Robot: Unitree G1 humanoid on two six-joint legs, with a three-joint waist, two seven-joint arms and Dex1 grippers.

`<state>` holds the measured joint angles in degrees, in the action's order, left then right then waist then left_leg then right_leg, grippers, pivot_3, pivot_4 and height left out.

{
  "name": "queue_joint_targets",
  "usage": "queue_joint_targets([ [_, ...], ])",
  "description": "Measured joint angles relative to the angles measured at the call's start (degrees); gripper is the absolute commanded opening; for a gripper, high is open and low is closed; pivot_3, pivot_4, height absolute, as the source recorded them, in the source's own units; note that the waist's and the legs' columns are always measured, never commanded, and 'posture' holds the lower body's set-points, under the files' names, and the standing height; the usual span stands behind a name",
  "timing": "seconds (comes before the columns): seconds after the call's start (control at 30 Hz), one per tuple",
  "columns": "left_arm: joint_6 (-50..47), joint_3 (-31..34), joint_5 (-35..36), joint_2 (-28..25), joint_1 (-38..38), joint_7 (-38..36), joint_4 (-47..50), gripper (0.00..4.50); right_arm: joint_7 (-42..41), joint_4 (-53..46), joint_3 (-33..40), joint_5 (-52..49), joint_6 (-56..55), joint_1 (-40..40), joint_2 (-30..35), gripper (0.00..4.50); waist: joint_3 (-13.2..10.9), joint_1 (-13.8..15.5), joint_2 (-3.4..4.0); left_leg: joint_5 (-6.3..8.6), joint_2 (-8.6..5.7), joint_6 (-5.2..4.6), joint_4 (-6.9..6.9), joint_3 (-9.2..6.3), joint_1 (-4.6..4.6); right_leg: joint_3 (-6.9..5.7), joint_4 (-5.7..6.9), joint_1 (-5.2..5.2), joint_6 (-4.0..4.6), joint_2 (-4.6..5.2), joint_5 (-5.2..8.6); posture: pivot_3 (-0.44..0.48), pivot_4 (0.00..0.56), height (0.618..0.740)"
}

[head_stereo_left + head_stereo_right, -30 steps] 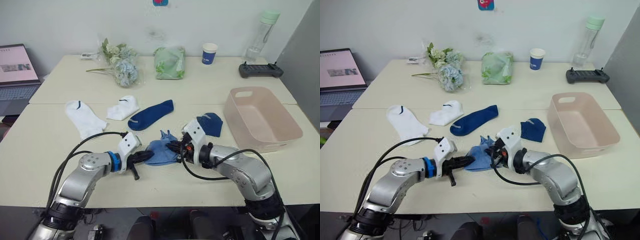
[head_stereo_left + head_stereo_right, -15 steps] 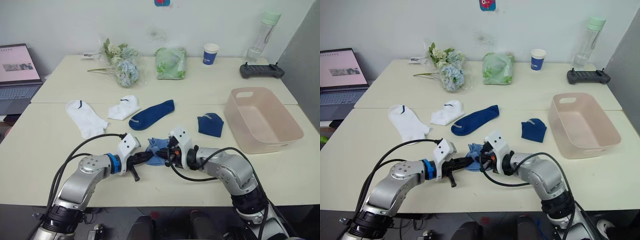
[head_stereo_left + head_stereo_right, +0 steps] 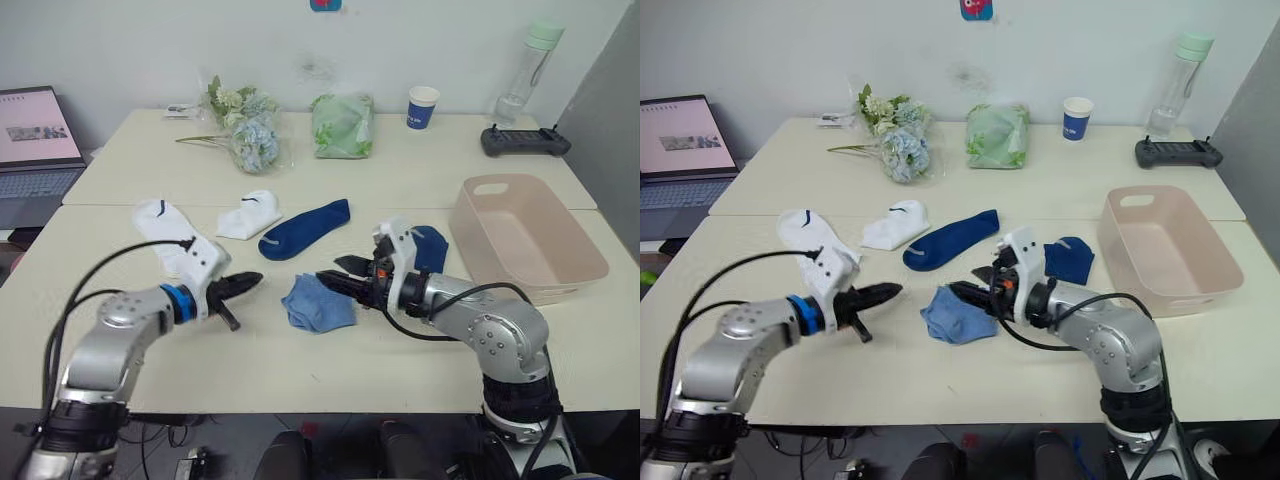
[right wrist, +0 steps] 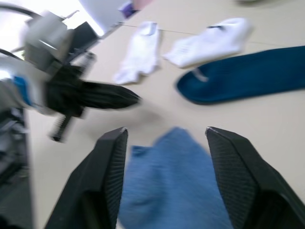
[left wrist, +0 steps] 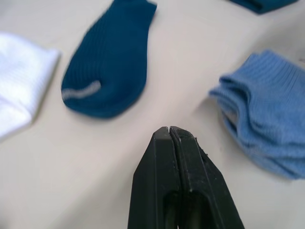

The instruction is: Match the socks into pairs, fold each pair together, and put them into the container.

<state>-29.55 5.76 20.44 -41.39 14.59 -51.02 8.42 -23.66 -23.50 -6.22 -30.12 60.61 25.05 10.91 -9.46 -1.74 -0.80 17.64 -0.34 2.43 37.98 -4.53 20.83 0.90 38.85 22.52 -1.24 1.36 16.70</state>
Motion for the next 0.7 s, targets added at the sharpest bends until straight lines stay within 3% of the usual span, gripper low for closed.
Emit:
queue_joint_targets([
  [0.17, -0.54, -4.13, 2.19, 0.04, 2.80, -4.24, 5.02, 0.00, -1.15, 4.03, -7.25, 5.16, -6.85, -1.44, 1.76, 0.09, 0.00, -0.28, 0.00, 0.00, 0.08, 0.00, -0.03, 0.06, 0.05, 0.09, 0.00, 0.13, -0.01, -0.05, 0.01, 0.000, 0.150, 0.740],
  [0.3, -0.13, -7.99, 1.45, 0.40, 3.75, -4.87, 6.67, 0.00, -1.40, 7.99, -12.16, 9.83, -11.98, -1.30, 1.70, 0.03, 0.00, -0.40, 0.00, 0.00, 0.09, 0.00, -0.01, 0.03, 0.04, 0.06, 0.04, 0.12, -0.01, -0.06, 0.01, 0.000, 0.150, 0.740],
  [0.57, 8.59, -19.15, -7.69, 1.18, 1.94, -7.06, 1.16, 0.00, -0.02, 17.59, -15.44, 16.94, -17.90, 0.47, -0.76, 0.03, 0.00, -0.25, 0.00, 0.00, 0.07, 0.00, -0.01, 0.03, 0.01, 0.07, 0.09, 0.12, 0.01, -0.08, 0.00, 0.000, 0.150, 0.740],
  [0.7, 11.34, -19.59, -9.64, 1.38, 1.28, -6.24, -2.11, 0.00, 0.00, 18.49, -15.44, 18.28, -19.15, 0.47, -1.07, 0.03, 0.01, -0.11, -0.01, 0.00, 0.08, 0.00, 0.00, 0.02, -0.03, 0.06, 0.09, 0.06, 0.01, -0.07, 0.00, 0.000, 0.150, 0.740],
])
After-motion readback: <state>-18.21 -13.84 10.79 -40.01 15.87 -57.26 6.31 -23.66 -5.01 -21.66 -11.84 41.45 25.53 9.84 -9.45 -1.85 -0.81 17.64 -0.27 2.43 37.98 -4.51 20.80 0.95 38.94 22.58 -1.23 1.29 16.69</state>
